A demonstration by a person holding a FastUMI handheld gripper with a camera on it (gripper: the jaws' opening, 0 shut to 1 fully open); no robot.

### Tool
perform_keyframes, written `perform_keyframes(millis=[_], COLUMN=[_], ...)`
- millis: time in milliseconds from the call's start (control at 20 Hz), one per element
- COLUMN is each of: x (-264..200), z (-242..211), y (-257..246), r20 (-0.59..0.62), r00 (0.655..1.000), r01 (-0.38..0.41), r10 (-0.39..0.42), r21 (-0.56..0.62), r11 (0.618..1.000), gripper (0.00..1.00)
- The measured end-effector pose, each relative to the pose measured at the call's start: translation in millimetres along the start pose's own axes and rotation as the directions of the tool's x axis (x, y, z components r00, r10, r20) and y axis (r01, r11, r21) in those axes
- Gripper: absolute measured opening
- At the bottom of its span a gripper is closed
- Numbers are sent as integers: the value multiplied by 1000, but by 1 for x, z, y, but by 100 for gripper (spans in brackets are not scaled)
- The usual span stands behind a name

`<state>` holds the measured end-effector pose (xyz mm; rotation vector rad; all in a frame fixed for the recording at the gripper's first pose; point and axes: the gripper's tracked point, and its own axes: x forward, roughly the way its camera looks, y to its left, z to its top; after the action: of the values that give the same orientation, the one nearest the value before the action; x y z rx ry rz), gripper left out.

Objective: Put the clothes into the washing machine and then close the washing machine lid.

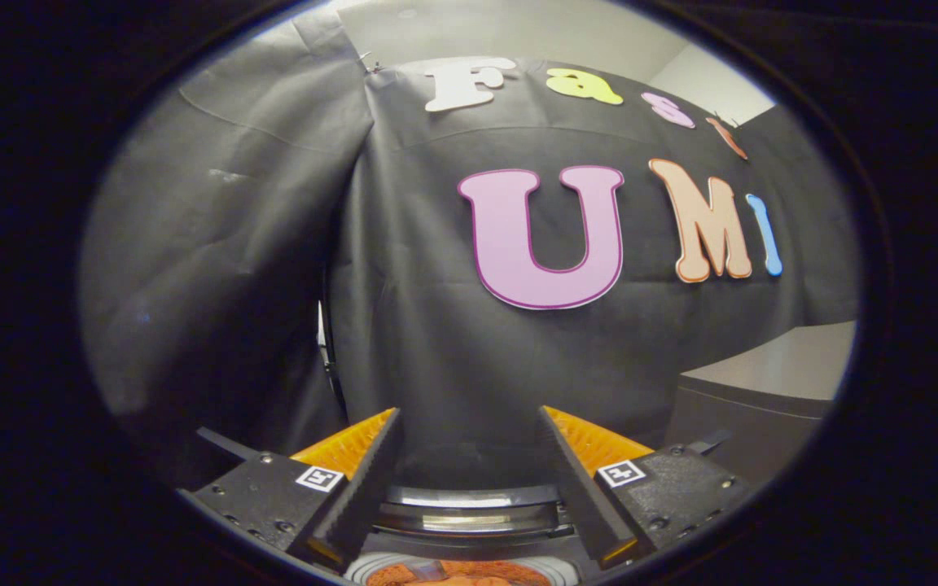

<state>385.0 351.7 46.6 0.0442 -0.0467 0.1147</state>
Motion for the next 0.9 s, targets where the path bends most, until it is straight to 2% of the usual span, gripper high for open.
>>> perform_keyframes(millis=[900], x=[-28], z=[-10], y=[2], r20=[10], r00=[1000], r01=[-17], r10=[17], r21=[1], r11=[1000], gripper=[97])
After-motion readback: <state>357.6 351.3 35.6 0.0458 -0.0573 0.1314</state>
